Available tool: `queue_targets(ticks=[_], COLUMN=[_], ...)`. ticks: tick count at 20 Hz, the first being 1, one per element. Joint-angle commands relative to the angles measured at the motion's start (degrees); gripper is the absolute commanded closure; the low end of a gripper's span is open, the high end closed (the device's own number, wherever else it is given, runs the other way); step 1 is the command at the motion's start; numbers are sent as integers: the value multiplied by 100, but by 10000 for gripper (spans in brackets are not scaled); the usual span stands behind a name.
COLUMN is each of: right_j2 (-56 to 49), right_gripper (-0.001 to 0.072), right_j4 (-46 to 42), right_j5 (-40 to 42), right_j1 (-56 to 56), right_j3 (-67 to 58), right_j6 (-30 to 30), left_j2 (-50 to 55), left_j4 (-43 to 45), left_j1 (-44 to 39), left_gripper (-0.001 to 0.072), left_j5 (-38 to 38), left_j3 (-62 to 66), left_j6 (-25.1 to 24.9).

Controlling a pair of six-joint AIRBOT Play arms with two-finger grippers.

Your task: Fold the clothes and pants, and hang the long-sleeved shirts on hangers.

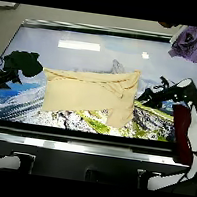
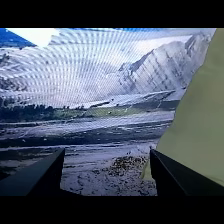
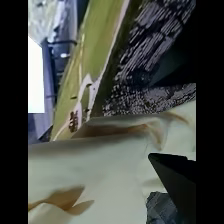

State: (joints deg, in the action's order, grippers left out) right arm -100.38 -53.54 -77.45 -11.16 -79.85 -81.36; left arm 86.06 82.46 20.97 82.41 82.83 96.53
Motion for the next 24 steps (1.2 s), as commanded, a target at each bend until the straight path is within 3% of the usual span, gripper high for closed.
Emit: queue_targets(ticks=[1, 3, 5, 6, 8, 9, 11, 14, 20, 24], right_j2=[7, -28, -92, -140, -195, -175, -48, 273, 879, 1038], right_gripper=[246, 249, 311, 370, 635, 677, 678, 678, 677, 677], right_j4=[439, 463, 487, 490, 490, 490, 431, 424, 422, 424], right_j5=[627, 920, 1154, 1198, 1200, 1191, 1191, 1141, 1027, 918], right_j1=[227, 413, 529, 557, 577, 566, 566, 566, 566, 566], right_j3=[686, 743, 745, 743, 743, 743, 732, 732, 732, 732], right_j6=[367, 382, 378, 354, 352, 356, 356, 352, 264, 203], left_j2=[-37, -15, -11, -11, -17, -48, -214, -531, -527, -374], left_j4=[-17, -22, -22, -28, -76, -116, -472, -1814, -2752, -2951], left_j1=[72, 72, 72, 72, 81, 92, 254, 531, 369, 28], left_gripper=[103, 103, 103, 103, 103, 103, 103, 103, 104, 104], left_j5=[52, 55, 61, 120, 208, 175, -153, -861, -1449, -1635], left_j3=[-203, -203, -203, -199, -280, -437, -1058, -2284, -3434, -3471], left_j6=[-7, -7, -9, -2, 57, -28, -142, -780, -1397, -1440])
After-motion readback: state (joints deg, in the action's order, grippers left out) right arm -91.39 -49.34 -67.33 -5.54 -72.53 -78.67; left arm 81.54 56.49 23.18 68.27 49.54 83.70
